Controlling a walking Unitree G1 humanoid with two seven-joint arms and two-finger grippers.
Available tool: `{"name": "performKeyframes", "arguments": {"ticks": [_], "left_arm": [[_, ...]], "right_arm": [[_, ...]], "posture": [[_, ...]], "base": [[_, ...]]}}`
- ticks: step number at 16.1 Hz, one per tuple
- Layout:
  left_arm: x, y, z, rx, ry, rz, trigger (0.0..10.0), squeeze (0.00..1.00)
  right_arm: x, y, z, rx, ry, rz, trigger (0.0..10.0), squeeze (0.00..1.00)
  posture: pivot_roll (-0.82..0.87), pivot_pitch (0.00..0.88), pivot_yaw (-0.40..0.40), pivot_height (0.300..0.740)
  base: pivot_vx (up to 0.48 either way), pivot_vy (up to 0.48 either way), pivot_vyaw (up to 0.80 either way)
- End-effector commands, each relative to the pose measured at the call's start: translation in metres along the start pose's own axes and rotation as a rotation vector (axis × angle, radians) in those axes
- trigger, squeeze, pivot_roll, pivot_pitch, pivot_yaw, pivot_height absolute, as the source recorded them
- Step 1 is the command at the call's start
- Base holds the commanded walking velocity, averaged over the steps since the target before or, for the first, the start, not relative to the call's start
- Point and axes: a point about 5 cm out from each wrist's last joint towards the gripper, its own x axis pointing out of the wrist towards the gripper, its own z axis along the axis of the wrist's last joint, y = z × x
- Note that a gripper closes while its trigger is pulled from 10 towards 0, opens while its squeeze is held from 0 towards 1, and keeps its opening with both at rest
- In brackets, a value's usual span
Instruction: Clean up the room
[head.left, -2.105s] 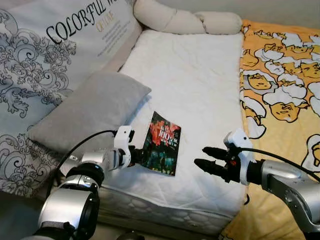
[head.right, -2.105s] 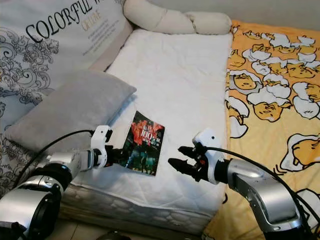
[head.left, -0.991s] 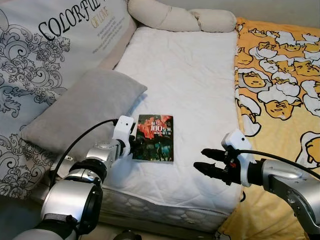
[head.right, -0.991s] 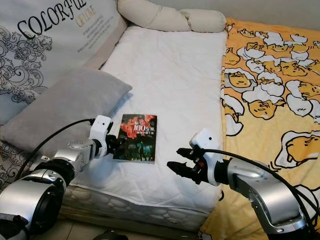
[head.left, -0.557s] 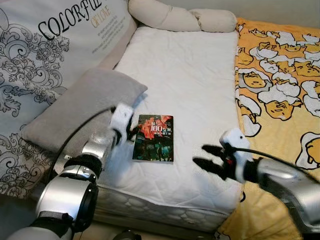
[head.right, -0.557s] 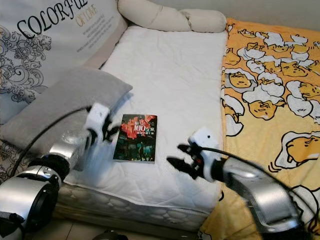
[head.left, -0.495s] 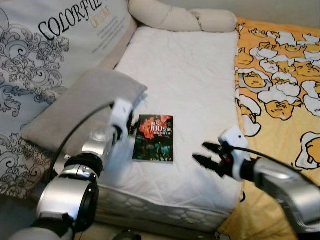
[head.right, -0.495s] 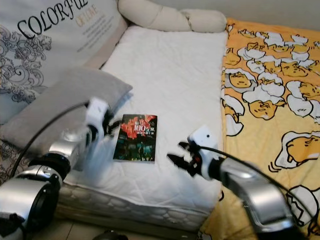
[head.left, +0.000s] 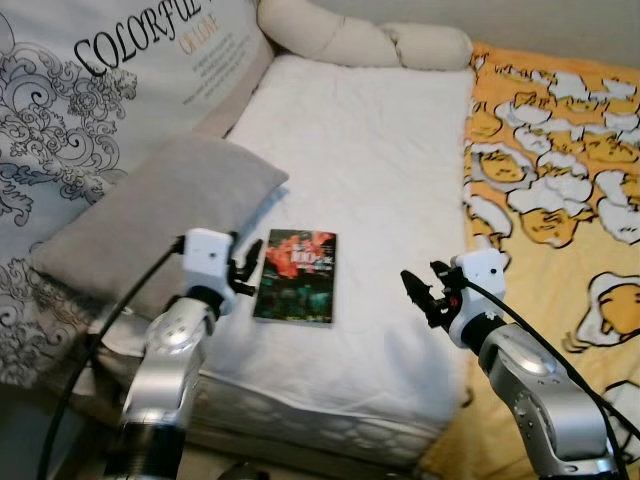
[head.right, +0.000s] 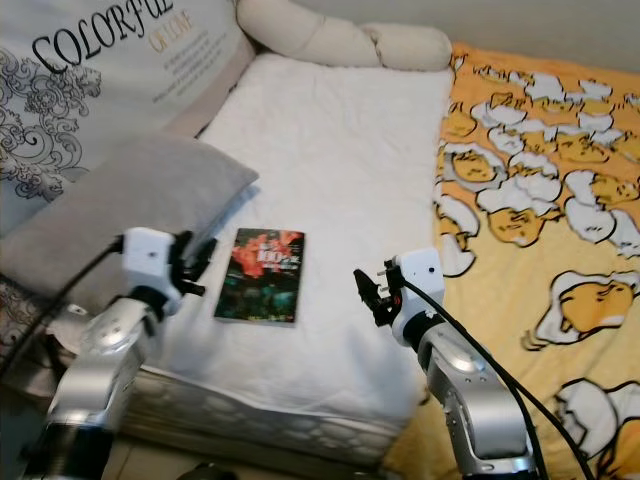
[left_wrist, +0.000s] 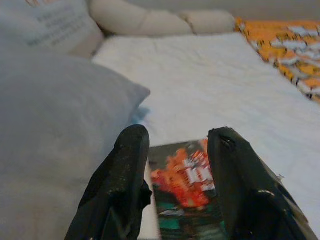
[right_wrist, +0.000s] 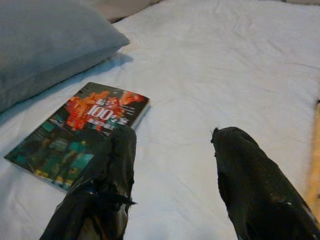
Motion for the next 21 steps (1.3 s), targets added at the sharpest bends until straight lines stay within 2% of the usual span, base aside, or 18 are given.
{"name": "performKeyframes", "arguments": {"ticks": [1, 2, 4, 8, 21], "left_arm": [[-0.008, -0.006, 0.0, -0.006, 0.019, 0.024, 10.0, 0.0], [-0.014, -0.007, -0.001, 0.016, 0.032, 0.041, 10.0, 0.0], [-0.016, -0.009, 0.003, 0.034, 0.032, 0.04, 10.0, 0.0], [-0.015, -0.006, 0.011, 0.032, 0.043, 0.058, 10.0, 0.0], [-0.009, -0.012, 0.009, 0.05, 0.072, 0.05, 10.0, 0.0]], "right_arm": [[-0.003, -0.003, -0.006, -0.009, 0.008, -0.039, 10.0, 0.0], [-0.002, -0.001, -0.008, -0.013, 0.002, -0.052, 10.0, 0.0], [0.0, 0.0, -0.009, -0.004, -0.002, -0.061, 10.0, 0.0], [0.004, -0.003, -0.007, 0.013, -0.026, -0.101, 10.0, 0.0], [0.0, -0.02, -0.018, 0.015, -0.011, -0.178, 10.0, 0.0]], "posture": [[-0.08, 0.0, 0.0, 0.74], [-0.08, 0.0, 0.002, 0.74], [-0.07, 0.0, 0.004, 0.74], [-0.07, 0.0, 0.02, 0.74], [-0.1, 0.0, 0.036, 0.74]], "base": [[0.0, -0.48, 0.0], [0.0, -0.48, 0.0], [0.0, -0.48, 0.0], [0.0, -0.48, 0.0], [0.0, -0.48, 0.0]]}}
